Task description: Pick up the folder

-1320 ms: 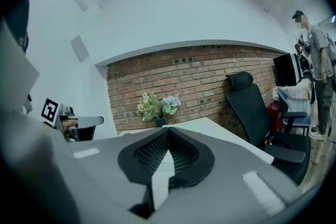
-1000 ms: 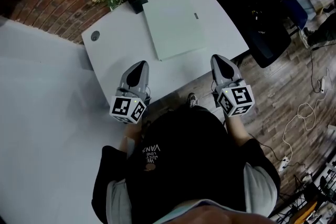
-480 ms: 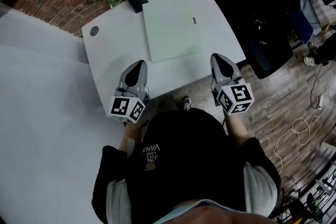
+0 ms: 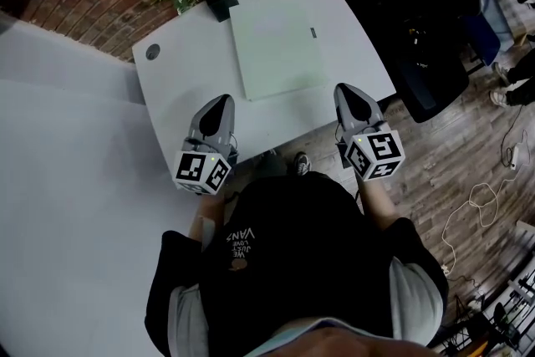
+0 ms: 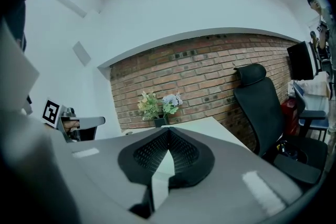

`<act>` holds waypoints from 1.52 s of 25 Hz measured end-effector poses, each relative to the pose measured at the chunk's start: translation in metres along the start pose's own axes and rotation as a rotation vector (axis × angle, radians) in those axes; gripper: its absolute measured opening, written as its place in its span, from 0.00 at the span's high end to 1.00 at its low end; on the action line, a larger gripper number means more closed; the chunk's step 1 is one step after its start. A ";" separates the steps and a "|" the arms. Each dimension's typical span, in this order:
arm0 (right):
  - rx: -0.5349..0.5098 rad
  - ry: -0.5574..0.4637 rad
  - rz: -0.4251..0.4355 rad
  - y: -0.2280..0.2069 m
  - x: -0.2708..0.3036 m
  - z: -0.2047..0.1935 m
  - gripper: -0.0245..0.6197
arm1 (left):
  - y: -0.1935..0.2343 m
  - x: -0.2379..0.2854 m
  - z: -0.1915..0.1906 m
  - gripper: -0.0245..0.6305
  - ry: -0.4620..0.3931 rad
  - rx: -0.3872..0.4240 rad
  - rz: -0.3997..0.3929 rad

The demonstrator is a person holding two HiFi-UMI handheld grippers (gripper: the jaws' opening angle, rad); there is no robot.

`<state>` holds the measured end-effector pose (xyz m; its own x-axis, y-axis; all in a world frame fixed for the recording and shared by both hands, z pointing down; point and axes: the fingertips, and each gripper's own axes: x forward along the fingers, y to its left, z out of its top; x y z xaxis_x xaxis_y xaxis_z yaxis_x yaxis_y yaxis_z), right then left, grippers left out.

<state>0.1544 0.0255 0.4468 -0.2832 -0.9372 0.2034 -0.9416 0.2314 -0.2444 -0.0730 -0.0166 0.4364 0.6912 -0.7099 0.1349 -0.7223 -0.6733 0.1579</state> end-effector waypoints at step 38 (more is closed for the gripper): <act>0.012 -0.004 -0.159 0.007 0.080 0.016 0.96 | 0.086 0.056 0.005 0.96 0.057 -0.034 -0.129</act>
<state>0.1280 -0.0516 0.4464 -0.1300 -0.9629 0.2366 -0.9722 0.0769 -0.2211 -0.0966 -0.1153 0.4522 0.7789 -0.6046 0.1665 -0.6271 -0.7498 0.2108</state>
